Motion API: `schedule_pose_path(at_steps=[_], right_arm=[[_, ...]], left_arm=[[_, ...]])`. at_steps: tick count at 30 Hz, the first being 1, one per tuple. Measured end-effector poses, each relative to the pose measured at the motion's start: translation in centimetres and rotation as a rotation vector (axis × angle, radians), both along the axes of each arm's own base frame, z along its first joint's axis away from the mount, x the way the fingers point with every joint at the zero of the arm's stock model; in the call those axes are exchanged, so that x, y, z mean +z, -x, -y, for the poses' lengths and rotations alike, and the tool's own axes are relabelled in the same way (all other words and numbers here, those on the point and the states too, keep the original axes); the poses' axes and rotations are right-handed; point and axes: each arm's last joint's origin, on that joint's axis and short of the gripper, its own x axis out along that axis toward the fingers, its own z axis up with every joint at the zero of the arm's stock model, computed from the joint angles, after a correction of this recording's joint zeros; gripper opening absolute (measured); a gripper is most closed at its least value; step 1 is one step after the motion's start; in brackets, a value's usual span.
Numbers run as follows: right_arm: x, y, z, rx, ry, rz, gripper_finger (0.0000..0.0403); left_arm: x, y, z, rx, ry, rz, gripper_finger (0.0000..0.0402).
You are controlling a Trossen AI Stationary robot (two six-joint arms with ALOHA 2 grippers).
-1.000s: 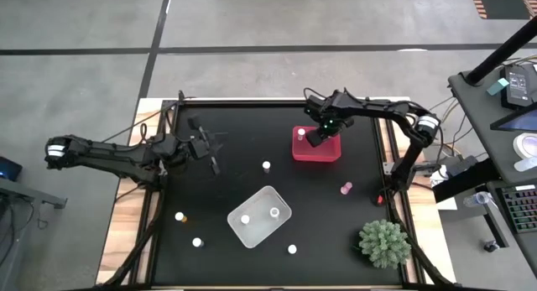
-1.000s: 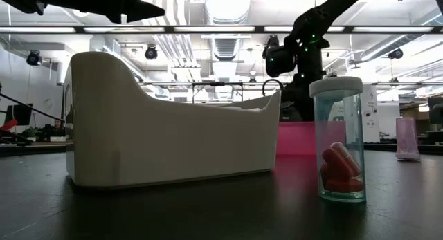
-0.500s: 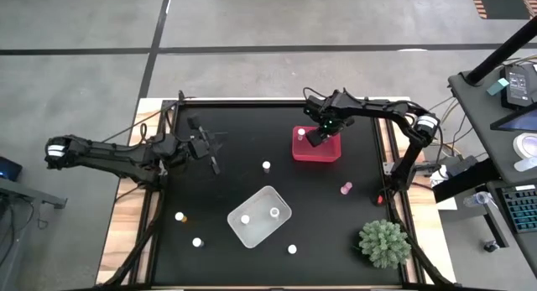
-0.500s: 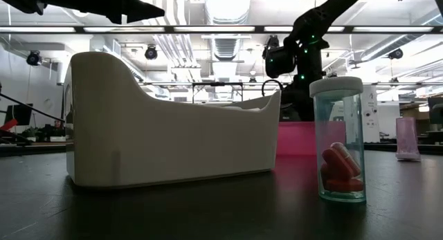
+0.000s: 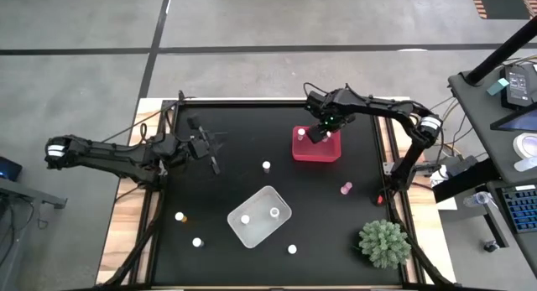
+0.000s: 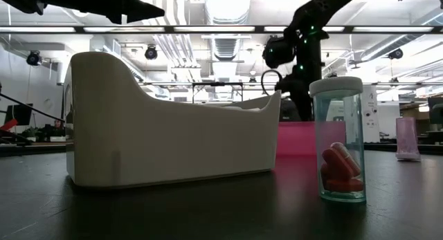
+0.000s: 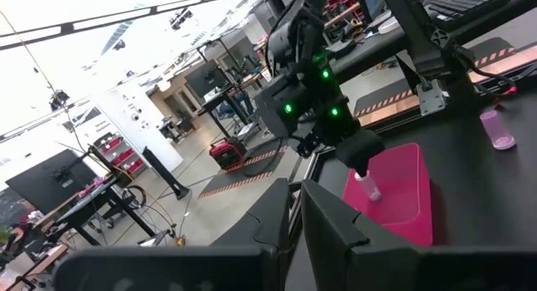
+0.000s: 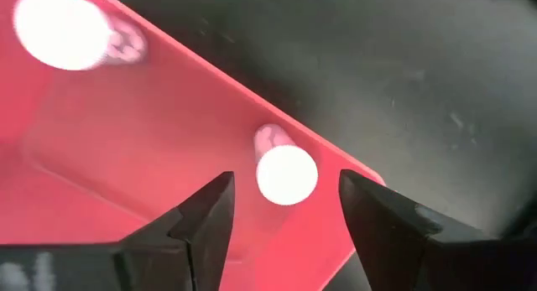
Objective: Pick and place medicine bottles into bin by pill shape (circle, oval)
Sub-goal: Put the top blue capsule bottle into the white bin
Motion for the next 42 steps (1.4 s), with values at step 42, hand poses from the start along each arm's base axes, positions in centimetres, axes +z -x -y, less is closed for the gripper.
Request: schedule_pose_path(at_steps=[42], right_arm=[[4.2,5.8,-16.0,0.961,0.815,1.095,0.0129]], left_arm=[[-0.6,-3.2,0.3,-0.133,0.513,0.270,0.0017]])
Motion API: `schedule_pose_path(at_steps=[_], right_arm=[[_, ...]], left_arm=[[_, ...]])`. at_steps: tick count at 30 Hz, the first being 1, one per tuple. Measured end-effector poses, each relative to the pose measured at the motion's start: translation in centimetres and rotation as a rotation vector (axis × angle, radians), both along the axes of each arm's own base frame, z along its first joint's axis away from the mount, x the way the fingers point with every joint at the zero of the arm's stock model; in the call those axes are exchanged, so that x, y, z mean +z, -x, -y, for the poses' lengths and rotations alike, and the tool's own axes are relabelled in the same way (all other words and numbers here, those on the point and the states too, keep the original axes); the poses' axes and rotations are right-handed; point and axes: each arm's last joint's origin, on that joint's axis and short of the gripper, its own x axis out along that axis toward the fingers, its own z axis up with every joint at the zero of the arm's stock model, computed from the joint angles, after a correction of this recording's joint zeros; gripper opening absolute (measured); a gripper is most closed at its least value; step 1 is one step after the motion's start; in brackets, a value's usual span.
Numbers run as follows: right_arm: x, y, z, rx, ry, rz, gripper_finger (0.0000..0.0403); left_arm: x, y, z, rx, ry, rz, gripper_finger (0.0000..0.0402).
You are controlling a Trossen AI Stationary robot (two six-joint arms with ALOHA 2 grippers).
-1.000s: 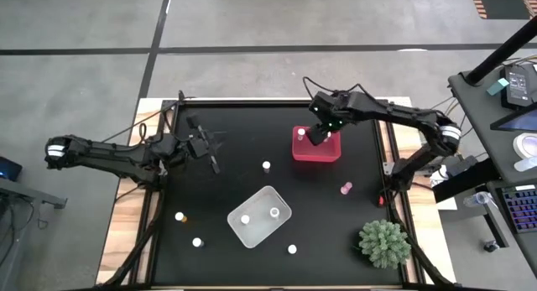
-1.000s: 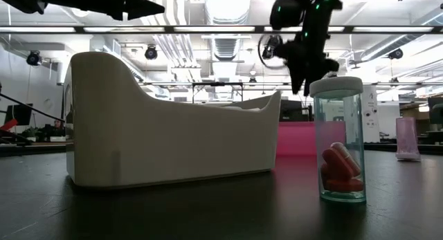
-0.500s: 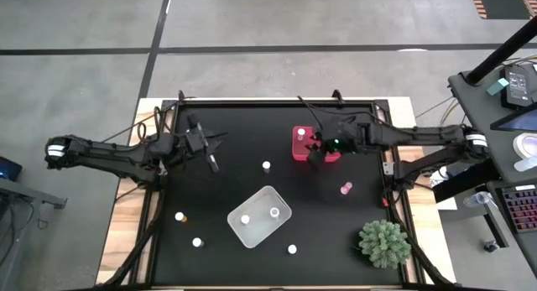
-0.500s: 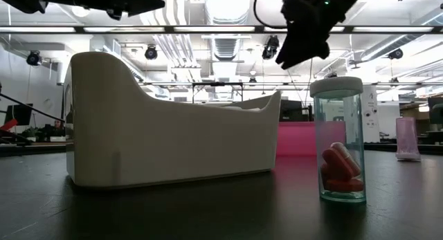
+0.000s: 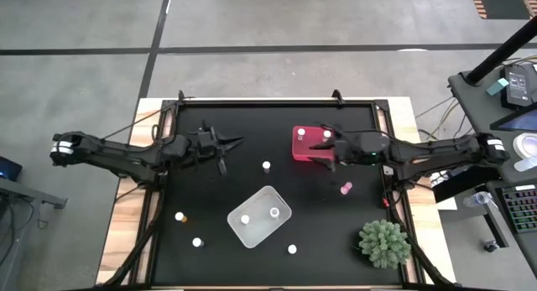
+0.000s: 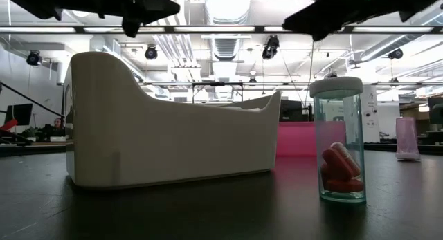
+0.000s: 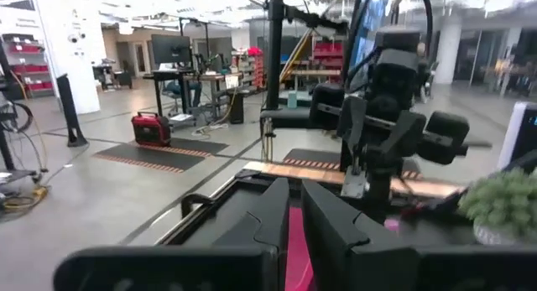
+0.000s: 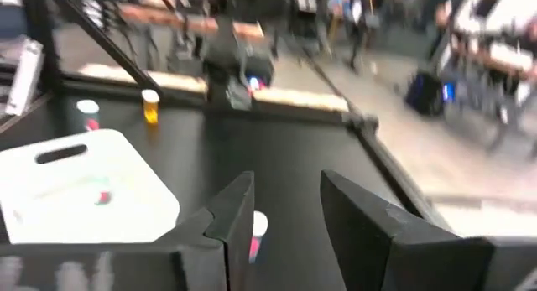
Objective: Pick and place medicine bottles into bin by pill shape (circle, oval)
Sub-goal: Put the top blue capsule bottle into the white bin
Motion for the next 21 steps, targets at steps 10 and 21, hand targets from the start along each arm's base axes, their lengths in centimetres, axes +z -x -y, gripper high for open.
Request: schedule_pose_path(at_steps=[10,21], right_arm=[[0.9,4.7,-0.3,0.037,0.076,0.191,0.0097],[1.5,9.6,-0.7,0.083,0.115,0.412,0.0068]], left_arm=[[0.6,-2.8,0.0,-0.014,0.114,0.047,0.0017],[2.0,-7.5,0.1,-0.005,0.230,-0.116,0.0017]])
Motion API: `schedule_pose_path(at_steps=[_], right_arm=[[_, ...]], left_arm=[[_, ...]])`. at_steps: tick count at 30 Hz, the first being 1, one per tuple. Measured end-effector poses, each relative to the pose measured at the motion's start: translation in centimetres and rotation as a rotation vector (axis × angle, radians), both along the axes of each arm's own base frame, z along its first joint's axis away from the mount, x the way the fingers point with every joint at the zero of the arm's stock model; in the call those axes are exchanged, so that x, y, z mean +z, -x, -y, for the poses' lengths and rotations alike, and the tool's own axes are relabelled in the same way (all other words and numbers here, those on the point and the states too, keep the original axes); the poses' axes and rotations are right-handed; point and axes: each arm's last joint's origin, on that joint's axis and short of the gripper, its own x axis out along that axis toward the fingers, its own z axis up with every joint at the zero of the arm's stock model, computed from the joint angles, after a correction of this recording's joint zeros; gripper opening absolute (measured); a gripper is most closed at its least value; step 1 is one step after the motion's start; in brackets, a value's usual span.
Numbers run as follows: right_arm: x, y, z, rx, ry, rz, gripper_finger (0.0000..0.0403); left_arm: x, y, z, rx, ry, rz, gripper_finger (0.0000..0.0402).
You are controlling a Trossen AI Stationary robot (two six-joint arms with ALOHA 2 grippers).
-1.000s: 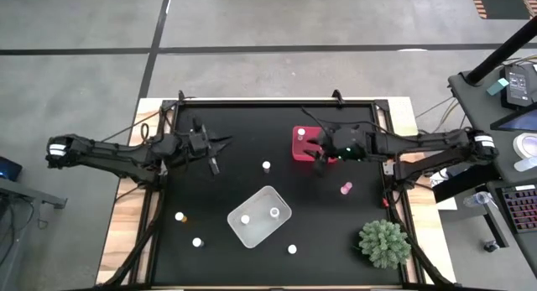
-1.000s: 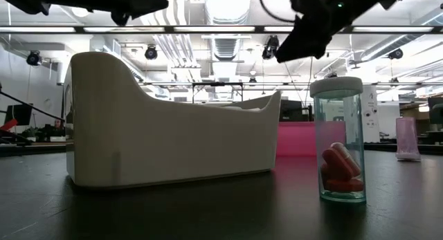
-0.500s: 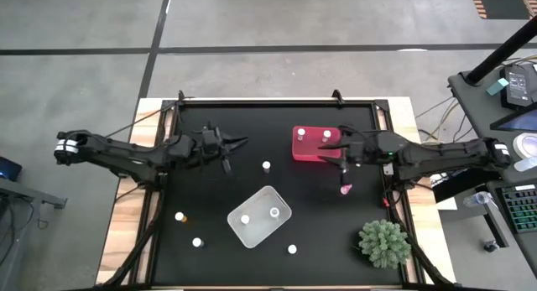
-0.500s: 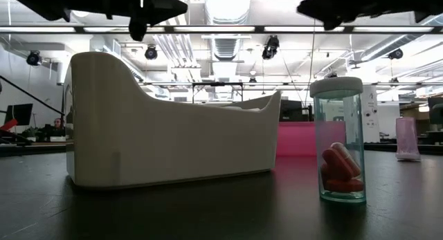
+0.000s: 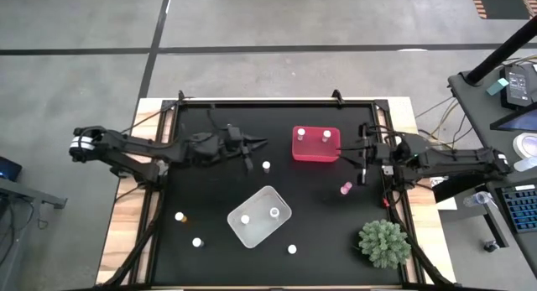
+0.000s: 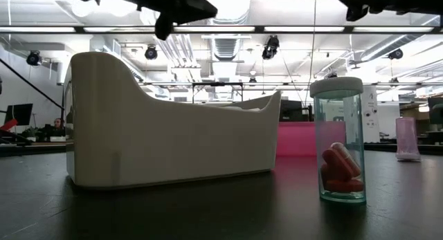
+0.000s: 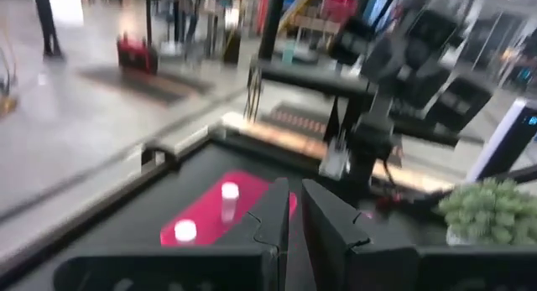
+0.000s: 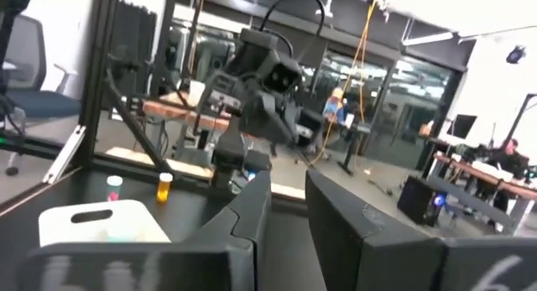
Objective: Pick and place medicine bottles into bin by pill shape (circle, oval)
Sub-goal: Put the top blue capsule bottle into the white bin
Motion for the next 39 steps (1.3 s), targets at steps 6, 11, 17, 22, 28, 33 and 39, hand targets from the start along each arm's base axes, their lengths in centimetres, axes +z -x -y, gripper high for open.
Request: schedule_pose_path(at_steps=[6,11,17,22,28,33,39], right_arm=[[0.1,0.8,0.0,0.002,-0.004,0.023,0.0063],[0.3,1.0,0.0,0.000,0.004,0.036,0.0063],[0.3,1.0,0.0,-0.005,0.020,0.036,0.0063],[0.3,1.0,0.0,-0.007,0.029,0.038,0.0063],[0.3,1.0,0.0,-0.008,0.032,0.038,0.0063],[0.3,1.0,0.0,-0.011,0.041,0.038,0.0063],[0.3,1.0,0.0,-0.013,0.045,0.034,0.0063]], left_arm=[[0.9,-2.4,0.0,0.022,0.107,-0.211,0.0017],[1.2,-4.2,0.1,0.057,0.186,-0.386,0.0017],[0.8,-5.9,-0.1,0.059,0.249,-0.601,0.0017],[-0.6,-7.0,-0.6,-0.033,0.202,-0.754,0.0017],[-2.6,-7.7,-2.0,-0.233,0.074,-0.900,0.0017],[-4.2,-8.2,-3.5,-0.240,0.065,-0.951,0.0017],[-5.7,-8.7,-4.2,-0.297,0.101,-0.986,0.0028]])
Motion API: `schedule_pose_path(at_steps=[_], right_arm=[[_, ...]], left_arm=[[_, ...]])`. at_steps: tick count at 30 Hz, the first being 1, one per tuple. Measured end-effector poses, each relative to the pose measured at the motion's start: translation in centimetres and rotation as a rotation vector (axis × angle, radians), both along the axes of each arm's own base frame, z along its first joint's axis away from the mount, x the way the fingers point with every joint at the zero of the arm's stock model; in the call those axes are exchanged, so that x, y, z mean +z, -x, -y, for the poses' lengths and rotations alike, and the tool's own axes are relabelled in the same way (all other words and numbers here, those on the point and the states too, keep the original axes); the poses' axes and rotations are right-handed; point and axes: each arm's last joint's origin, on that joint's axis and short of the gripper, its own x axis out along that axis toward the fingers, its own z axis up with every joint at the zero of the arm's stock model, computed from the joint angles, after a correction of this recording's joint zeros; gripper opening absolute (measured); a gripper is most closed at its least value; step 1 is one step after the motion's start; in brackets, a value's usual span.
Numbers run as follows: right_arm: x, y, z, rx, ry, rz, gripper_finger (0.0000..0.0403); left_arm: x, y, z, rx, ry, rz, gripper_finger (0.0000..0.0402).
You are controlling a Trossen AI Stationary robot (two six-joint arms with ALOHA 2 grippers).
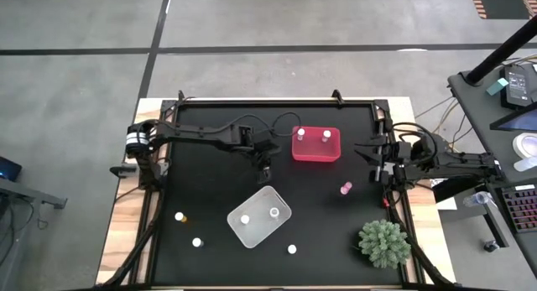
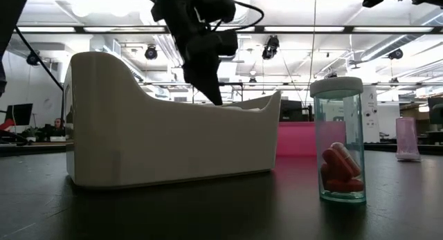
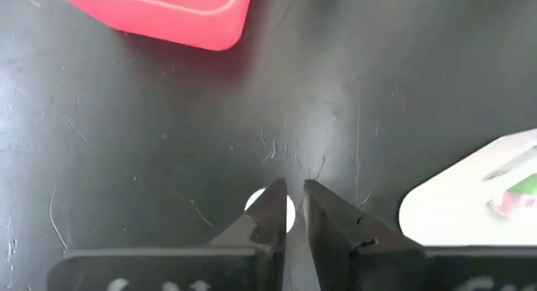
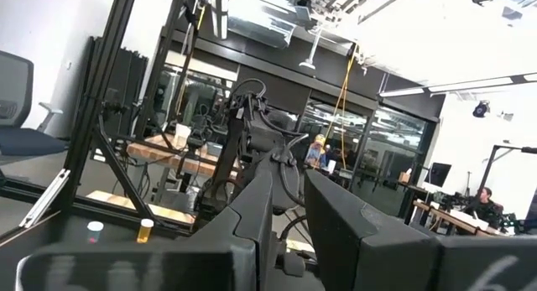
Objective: Pick and place medicine bottles into bin by pill shape (circle, oval)
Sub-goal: Put the top blue capsule bottle into the white bin
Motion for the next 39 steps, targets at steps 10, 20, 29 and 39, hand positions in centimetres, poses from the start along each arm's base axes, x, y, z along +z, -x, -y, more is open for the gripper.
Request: schedule_pose_path(at_steps=[10,20,29,39], right_arm=[[-0.1,-0.1,0.0,-0.012,0.008,-0.016,0.0063],[-0.1,-0.1,0.0,-0.012,0.008,-0.016,0.0063],[-0.1,-0.1,0.0,-0.014,0.015,-0.016,0.0063],[-0.1,-0.1,0.0,-0.014,0.015,-0.016,0.0063]], left_arm=[[-1.1,0.1,0.0,0.000,0.006,-0.047,0.0138],[-2.3,-0.1,-0.1,0.005,-0.002,-0.081,0.0213],[-2.9,-0.3,-0.3,0.027,-0.047,-0.079,0.0215],[-3.4,-0.3,-0.2,0.031,-0.045,-0.066,0.0215]])
